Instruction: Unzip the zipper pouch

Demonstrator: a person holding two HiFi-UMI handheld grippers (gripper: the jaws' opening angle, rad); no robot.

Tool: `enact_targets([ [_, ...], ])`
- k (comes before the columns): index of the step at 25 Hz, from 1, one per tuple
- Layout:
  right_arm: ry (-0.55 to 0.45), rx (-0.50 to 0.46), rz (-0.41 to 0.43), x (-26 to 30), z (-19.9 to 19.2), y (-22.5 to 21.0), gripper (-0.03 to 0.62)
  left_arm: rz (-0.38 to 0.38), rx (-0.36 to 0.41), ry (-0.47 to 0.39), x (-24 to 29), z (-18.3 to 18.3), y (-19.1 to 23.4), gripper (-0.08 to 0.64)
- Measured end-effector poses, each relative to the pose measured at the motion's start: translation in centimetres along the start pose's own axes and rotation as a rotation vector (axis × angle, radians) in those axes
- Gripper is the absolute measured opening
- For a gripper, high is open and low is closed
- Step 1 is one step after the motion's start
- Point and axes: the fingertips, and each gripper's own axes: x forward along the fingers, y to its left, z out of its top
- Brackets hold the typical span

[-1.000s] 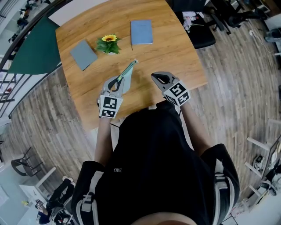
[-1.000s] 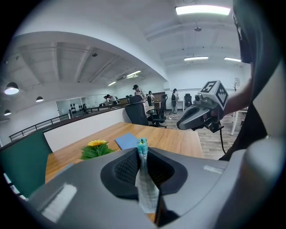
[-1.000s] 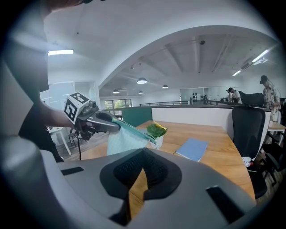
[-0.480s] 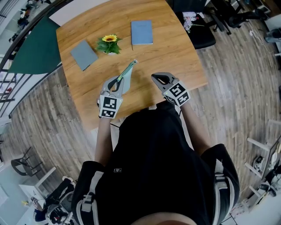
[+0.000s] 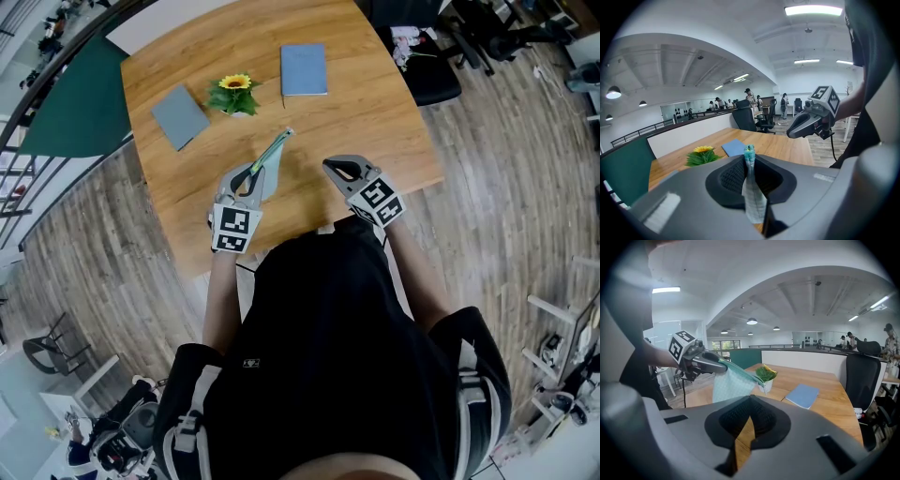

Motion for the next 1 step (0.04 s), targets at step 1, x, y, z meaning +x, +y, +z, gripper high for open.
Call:
enact_targets([
  [1,0.000,-0.002,0.000,-0.04,0.00,0.05,0.002,0.001,0.000,0.000,-0.06,0.02,-0.02,0.035],
])
